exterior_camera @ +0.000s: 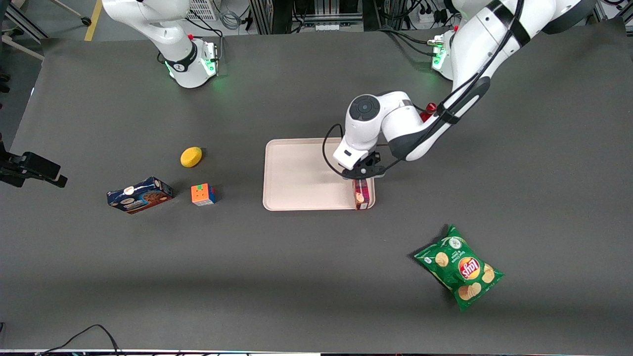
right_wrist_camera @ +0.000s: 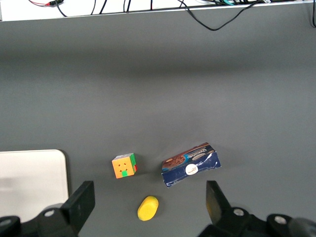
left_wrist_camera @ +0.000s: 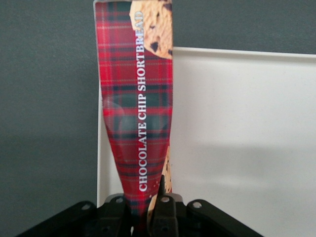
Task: Place red cookie box on tray
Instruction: 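Lower the cookie box onto the tray and open the left gripper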
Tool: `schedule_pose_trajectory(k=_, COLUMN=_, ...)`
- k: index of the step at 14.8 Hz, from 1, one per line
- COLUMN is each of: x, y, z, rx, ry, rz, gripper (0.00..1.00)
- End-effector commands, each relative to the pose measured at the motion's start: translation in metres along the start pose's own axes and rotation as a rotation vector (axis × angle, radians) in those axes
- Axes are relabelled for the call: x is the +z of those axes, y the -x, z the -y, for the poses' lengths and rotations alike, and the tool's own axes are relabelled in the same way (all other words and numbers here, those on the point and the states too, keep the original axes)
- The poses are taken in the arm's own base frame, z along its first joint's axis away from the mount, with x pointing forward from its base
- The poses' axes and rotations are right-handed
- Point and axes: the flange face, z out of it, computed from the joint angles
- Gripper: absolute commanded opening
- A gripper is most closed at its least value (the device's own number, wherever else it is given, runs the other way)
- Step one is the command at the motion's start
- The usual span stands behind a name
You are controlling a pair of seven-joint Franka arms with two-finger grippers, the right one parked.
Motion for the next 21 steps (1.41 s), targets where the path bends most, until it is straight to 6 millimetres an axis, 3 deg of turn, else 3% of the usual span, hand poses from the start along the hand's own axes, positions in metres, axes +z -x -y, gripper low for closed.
schedule_pose_trajectory(k=1, x=0.002, y=-0.003, z=-0.006, rx=0.009, ry=-0.006, rz=-0.008, gripper=0.24)
schedule_pose_trajectory(k=2, x=0.002, y=-0.003, z=-0.006, rx=0.007, ry=-0.006, rz=-0.008, gripper=0.74)
schedule_pose_trajectory(k=3, x=0.003, y=-0.002, z=-0.005, rx=0.003, ry=-0.007, rz=-0.007, gripper=1.00)
schedule_pose_trajectory(k=8, x=0.000, y=0.000, z=-0.007, rx=0.007, ry=-0.009, rz=-0.011, gripper=1.00)
schedule_pose_trajectory(k=12, x=-0.023, y=-0.011, z=-0.008, rx=0.003, ry=-0.034, rz=-0.048, gripper=1.00)
schedule_pose_trajectory(k=15, x=-0.072, y=-0.020, z=-0.007, rx=0.106, ry=-0.142, rz=-0.062, gripper=1.00)
schedule_pose_trajectory(k=19, x=-0.188, y=-0.059, z=0.016, rx=0.268, ry=-0.180, rz=0.087, gripper=1.00)
schedule_pose_trajectory(k=21, x=-0.243, y=-0.074, z=0.040, rx=0.357, ry=-0.183, rz=0.121, gripper=1.00)
